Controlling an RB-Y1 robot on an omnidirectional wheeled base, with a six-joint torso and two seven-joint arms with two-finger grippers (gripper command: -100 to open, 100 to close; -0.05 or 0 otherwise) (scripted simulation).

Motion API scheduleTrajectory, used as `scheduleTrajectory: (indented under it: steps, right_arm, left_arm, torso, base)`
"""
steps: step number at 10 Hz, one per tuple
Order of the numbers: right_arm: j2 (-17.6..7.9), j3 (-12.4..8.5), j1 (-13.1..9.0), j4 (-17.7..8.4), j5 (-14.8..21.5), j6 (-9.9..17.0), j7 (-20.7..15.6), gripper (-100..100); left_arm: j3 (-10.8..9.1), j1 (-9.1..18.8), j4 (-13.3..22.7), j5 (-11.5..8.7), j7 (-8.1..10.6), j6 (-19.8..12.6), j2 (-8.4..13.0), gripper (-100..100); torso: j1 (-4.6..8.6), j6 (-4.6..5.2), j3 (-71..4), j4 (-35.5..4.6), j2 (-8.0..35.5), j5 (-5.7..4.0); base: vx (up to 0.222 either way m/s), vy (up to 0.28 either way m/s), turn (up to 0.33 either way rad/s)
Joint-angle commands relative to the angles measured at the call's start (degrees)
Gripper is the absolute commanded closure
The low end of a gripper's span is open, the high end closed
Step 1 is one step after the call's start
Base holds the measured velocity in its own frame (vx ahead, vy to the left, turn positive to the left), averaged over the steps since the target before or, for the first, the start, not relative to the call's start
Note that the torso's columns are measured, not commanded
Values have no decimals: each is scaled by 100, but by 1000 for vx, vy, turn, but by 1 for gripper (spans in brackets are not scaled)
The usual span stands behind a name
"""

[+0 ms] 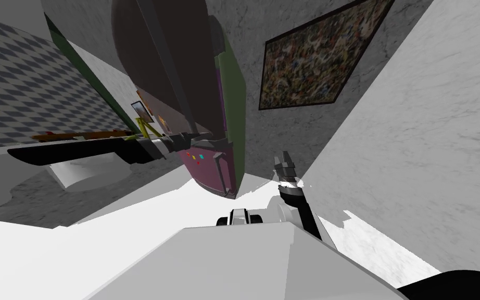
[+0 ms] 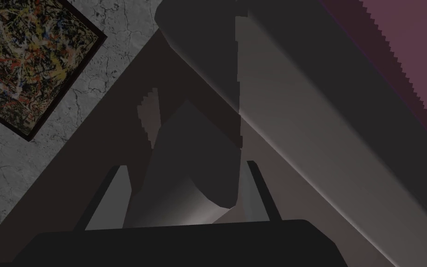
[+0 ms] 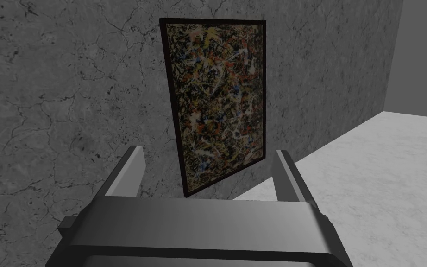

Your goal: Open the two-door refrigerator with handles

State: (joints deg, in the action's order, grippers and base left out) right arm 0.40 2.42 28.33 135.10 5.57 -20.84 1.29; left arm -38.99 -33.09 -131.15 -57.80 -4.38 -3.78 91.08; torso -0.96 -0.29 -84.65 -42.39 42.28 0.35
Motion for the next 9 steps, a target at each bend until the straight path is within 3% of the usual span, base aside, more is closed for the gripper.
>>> scheduleTrajectory:
  steps: [1, 4, 9]
  right_arm:
    - [1, 1, 0, 0, 0, 0, 0, 0]
    - [1, 1, 0, 0, 0, 0, 0, 0]
    - [3, 3, 2, 0, 0, 0, 0, 0]
  left_arm:
    - [-250, -228, -159, -174, -26, 179, 118, 100]
    - [-336, -280, -485, -317, -30, 329, 259, 100]
    - [-421, -331, -812, -460, -34, 479, 401, 100]
  torso:
    - [36, -1, -32, 7, -41, -15]
    - [9, 3, -40, -3, -44, -9]
    - [65, 14, -72, 13, -84, -28]
  base:
    - [-100, 216, 45]
    - [-133, 327, 4]
    - [-61, 174, 17]
